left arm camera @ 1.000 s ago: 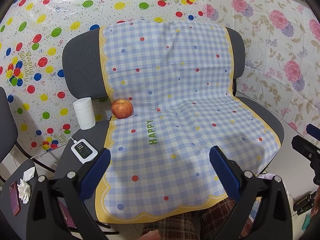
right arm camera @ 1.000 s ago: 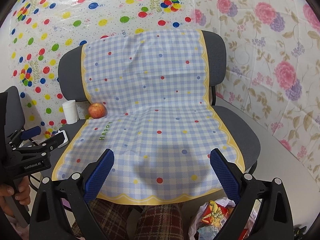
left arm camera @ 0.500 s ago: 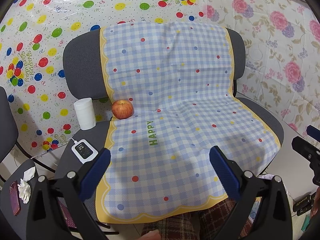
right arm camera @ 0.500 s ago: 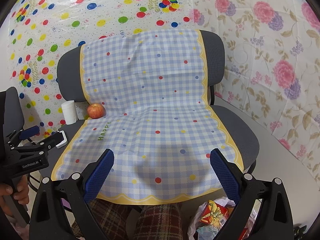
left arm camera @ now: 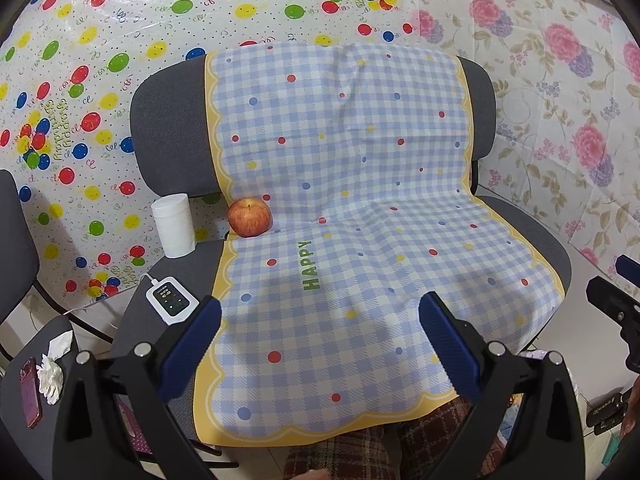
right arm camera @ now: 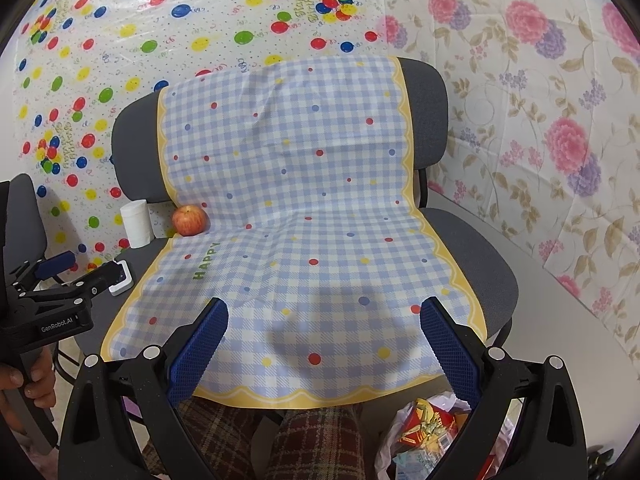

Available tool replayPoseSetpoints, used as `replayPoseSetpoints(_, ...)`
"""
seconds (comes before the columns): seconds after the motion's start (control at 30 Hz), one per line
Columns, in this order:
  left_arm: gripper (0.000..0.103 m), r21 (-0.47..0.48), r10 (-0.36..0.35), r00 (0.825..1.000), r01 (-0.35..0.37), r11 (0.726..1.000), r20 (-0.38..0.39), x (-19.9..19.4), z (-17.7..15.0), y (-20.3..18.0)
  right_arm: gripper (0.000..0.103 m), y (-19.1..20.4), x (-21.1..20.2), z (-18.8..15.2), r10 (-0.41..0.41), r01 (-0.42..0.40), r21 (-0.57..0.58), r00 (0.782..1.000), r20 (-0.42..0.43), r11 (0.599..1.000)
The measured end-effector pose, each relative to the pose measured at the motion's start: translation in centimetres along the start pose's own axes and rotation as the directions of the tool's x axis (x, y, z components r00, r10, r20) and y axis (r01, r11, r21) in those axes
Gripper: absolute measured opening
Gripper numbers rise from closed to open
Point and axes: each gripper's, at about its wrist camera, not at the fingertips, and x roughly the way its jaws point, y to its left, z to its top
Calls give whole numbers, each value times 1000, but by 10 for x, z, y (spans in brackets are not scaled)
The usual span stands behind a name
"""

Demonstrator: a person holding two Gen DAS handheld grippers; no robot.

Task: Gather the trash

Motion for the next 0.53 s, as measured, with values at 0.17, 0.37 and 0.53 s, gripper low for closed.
replayPoseSetpoints(0.17, 96, 5, 9, 1000, -9, 1000, 10, 1, 0, -1, 96, -2, 2, -1, 1, -1, 1, 1000, -4, 1000)
replayPoseSetpoints(0.37, 96, 21, 14, 1000, -14, 1000, 27, 16, 3, -4, 96, -9, 26, 3, 9, -9, -19, 1000, -14, 1000)
replayPoseSetpoints(0.53, 96, -7, 4, 1000, -4, 1000, -12, 55, -1, -3, 96, -52, 98, 25, -74, 74, -34, 997, -3, 997)
